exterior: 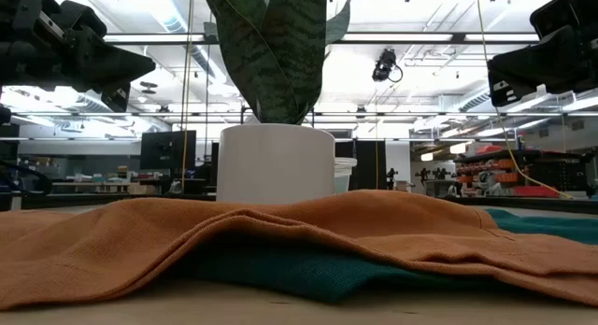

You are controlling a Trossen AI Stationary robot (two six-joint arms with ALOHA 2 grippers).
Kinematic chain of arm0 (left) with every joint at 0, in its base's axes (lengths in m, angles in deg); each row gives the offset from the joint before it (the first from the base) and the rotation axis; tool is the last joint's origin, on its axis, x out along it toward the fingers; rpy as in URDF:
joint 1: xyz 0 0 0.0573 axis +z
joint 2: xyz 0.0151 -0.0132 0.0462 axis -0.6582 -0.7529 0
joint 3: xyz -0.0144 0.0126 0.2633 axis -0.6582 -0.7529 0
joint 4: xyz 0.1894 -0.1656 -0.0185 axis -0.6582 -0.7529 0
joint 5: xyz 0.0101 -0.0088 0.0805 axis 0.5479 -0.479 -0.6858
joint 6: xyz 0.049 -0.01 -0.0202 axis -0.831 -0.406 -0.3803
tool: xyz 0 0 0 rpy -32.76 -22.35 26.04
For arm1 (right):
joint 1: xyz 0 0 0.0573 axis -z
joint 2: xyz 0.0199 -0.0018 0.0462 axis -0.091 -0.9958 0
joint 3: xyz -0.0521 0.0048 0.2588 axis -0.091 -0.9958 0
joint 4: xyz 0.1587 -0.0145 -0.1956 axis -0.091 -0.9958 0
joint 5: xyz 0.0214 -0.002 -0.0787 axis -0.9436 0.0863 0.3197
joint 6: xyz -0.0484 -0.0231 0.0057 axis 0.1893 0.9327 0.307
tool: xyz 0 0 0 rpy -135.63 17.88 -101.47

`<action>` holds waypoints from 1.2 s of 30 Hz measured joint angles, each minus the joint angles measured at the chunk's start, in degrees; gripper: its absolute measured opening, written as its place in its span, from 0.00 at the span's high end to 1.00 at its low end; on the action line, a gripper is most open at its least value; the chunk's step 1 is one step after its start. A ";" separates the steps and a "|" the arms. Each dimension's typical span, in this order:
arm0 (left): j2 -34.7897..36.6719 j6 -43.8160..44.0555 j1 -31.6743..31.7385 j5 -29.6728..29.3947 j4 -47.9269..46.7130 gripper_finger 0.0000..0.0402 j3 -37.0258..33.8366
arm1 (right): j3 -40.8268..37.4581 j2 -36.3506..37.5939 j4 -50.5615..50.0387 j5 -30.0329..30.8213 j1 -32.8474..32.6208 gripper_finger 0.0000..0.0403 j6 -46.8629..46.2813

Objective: Pick and placing Produce into tupperware
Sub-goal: Return to Home Position

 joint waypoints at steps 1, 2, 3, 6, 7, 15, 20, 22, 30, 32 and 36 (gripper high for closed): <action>0.00 -0.02 0.00 0.00 0.00 0.93 0.00 | 0.00 0.00 0.00 0.00 0.00 1.00 0.01; 0.00 0.00 0.00 0.00 0.00 0.92 0.00 | 0.00 0.00 0.00 0.02 0.00 1.00 0.02; 0.00 0.02 0.00 0.00 0.02 0.92 0.00 | 0.00 0.00 0.00 0.01 0.00 1.00 0.02; 0.01 0.00 0.00 0.00 0.00 0.91 0.00 | 0.00 0.00 0.00 0.01 -0.02 1.00 0.02; 0.00 0.02 0.00 0.00 0.00 0.90 0.00 | 0.00 0.00 0.00 0.02 -0.01 1.00 0.02; 0.00 0.00 0.00 0.00 0.00 0.92 0.00 | 0.00 0.00 0.00 0.00 -0.01 1.00 0.02; 0.00 0.02 0.00 0.00 0.00 0.93 0.00 | 0.00 0.00 0.00 0.02 -0.02 1.00 0.02; 0.00 -0.02 0.00 0.00 0.01 0.92 0.00 | 0.00 0.00 0.00 0.01 -0.02 1.00 0.02; 0.01 -0.02 0.00 0.00 0.01 0.90 0.00 | 0.00 -0.02 0.00 0.00 -0.02 1.00 0.02; 0.00 0.00 0.00 0.00 0.00 0.90 0.00 | 0.00 0.00 0.00 0.00 -0.01 1.00 0.01; 0.00 0.02 0.00 0.00 0.00 0.92 0.00 | 0.00 0.00 0.00 0.00 0.00 1.00 0.01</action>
